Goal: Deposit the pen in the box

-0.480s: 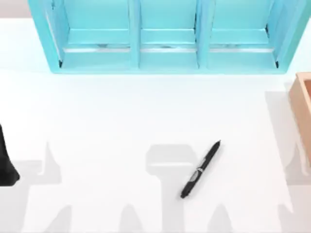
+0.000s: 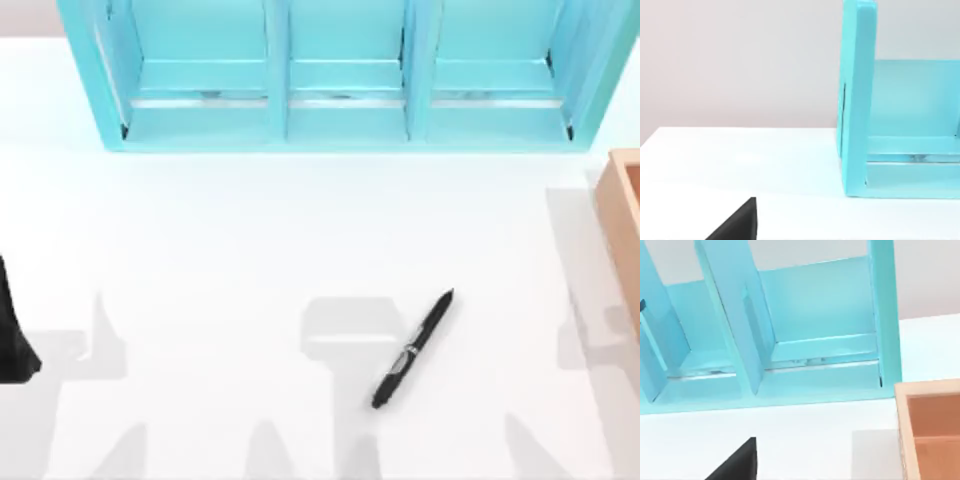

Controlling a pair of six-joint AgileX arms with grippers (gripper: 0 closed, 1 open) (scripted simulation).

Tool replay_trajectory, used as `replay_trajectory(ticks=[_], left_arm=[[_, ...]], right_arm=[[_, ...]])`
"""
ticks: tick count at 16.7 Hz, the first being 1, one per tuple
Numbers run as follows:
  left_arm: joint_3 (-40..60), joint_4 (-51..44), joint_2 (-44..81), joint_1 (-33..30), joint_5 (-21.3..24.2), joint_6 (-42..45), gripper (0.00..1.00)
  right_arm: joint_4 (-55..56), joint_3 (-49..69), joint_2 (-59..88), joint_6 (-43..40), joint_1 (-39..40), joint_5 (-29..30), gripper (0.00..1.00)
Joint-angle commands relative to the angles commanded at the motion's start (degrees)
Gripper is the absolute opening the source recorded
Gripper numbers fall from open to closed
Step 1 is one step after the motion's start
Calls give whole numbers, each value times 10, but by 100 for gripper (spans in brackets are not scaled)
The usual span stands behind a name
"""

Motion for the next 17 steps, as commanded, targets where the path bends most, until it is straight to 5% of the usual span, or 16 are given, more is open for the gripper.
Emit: replay_trajectory(ticks=[9,17], left_arm=[[0,0,0,0,0,0,100],[0,0,0,0,0,0,100]], right_arm=[[-314,411,534,332,208,18,100],[-568,748,974,555,288,22,100]])
